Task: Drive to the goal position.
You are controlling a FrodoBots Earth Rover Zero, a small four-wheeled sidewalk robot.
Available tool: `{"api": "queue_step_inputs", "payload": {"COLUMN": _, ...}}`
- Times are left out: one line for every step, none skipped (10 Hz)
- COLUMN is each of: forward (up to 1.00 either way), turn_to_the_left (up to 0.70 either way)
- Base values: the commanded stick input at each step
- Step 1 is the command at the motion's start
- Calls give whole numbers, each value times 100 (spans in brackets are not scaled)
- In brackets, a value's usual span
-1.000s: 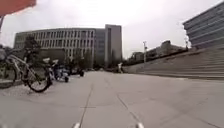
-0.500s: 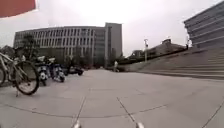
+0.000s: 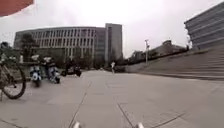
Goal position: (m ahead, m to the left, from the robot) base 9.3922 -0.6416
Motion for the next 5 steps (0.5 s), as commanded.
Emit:
{"api": "queue_step_inputs", "payload": {"forward": 85, "turn_to_the_left": 0}}
{"api": "queue_step_inputs", "payload": {"forward": 85, "turn_to_the_left": 0}}
{"api": "queue_step_inputs", "payload": {"forward": 85, "turn_to_the_left": 0}}
{"api": "queue_step_inputs", "payload": {"forward": 85, "turn_to_the_left": 0}}
{"api": "queue_step_inputs", "payload": {"forward": 85, "turn_to_the_left": -23}}
